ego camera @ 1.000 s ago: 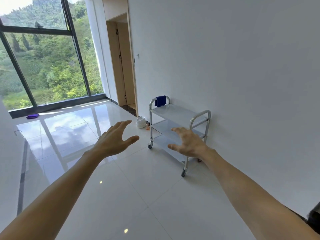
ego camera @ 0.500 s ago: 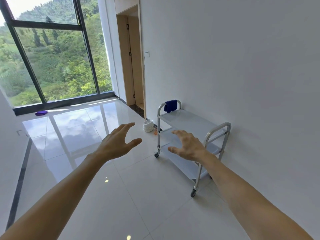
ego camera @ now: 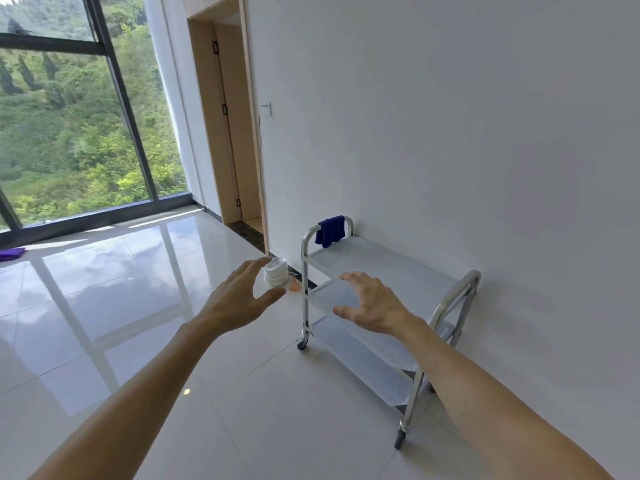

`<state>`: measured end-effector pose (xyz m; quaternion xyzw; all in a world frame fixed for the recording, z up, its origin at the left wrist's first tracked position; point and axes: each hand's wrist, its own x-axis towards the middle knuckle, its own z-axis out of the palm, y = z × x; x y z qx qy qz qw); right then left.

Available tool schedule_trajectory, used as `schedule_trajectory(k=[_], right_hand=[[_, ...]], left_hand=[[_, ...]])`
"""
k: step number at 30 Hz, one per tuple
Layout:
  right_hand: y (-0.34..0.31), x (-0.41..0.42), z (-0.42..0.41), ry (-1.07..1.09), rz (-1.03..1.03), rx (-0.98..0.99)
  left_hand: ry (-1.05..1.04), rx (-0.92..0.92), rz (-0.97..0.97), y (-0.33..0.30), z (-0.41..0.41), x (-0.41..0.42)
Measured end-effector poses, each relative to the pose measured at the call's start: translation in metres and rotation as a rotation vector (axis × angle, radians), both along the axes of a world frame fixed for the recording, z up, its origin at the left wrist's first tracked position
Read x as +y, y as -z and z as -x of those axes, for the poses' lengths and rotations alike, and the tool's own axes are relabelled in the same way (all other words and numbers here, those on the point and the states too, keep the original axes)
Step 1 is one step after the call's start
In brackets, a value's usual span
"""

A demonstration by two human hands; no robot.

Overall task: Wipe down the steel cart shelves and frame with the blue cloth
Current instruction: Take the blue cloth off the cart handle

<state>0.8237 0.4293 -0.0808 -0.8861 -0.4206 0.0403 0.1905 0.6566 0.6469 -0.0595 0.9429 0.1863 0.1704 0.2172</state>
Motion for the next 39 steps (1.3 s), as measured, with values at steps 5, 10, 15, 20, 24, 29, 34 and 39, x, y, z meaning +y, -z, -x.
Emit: schedule_trajectory(k=[5,10,15,20,24,29,34,39], right_hand=[[0.007,0.059,-0.059,0.051,-0.011,0.028],[0.020,0.108,-0.120,0.098,-0.040,0.065],[0.040,0.154,-0.191,0.105,-0.040,0.093],[0.053,0.202,-0.273,0.104,-0.071,0.122],[0.058,0.239,-0.339,0.077,-0.088,0.150],[0.066,0.280,-0.410,0.048,-0.109,0.190],[0.080,0.308,-0.466,0.043,-0.139,0.248],[0.102,0.334,-0.517,0.090,-0.148,0.326]], left_hand=[[0.053,0.018,0.031,0.006,-0.070,0.063],[0.077,0.023,0.053,0.018,-0.136,0.117],[0.094,0.054,0.064,0.037,-0.209,0.168],[0.090,0.052,0.082,0.049,-0.287,0.214],[0.084,0.065,0.090,0.048,-0.352,0.246],[0.066,0.069,0.107,0.053,-0.421,0.281],[0.066,0.051,0.153,0.066,-0.482,0.311],[0.118,0.038,0.207,0.094,-0.540,0.342]])
